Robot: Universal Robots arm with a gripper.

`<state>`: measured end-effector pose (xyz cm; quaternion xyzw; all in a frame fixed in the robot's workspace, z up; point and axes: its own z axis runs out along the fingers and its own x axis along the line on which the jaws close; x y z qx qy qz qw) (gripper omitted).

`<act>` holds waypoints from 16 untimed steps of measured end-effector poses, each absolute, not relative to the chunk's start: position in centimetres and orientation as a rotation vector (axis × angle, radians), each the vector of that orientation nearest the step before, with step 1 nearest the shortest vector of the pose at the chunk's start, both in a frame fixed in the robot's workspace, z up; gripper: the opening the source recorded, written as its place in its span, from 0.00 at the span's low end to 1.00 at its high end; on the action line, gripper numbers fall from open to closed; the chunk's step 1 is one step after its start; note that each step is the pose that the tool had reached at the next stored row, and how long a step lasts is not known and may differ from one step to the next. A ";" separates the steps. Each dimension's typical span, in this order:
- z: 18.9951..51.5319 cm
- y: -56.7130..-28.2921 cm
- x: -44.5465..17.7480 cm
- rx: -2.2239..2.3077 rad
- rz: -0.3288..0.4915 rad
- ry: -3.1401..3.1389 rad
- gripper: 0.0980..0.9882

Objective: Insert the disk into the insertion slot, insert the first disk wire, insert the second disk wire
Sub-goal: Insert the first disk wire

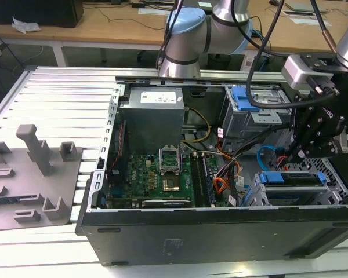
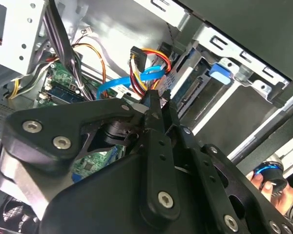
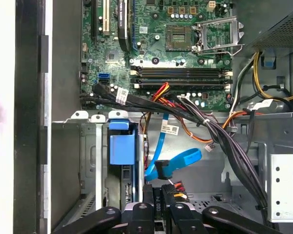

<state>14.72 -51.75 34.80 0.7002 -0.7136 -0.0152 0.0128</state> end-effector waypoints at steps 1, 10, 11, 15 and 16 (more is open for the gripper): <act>34.8 -51.9 14.7 2.182 -0.047 -2.224 0.10; 34.8 -53.3 14.7 2.182 -0.047 -2.224 0.10; 34.8 -53.4 14.7 2.182 -0.047 -2.224 0.10; 34.8 -54.1 14.7 2.182 -0.047 -2.224 0.10; 34.8 -54.2 14.7 2.182 -0.047 -2.224 0.10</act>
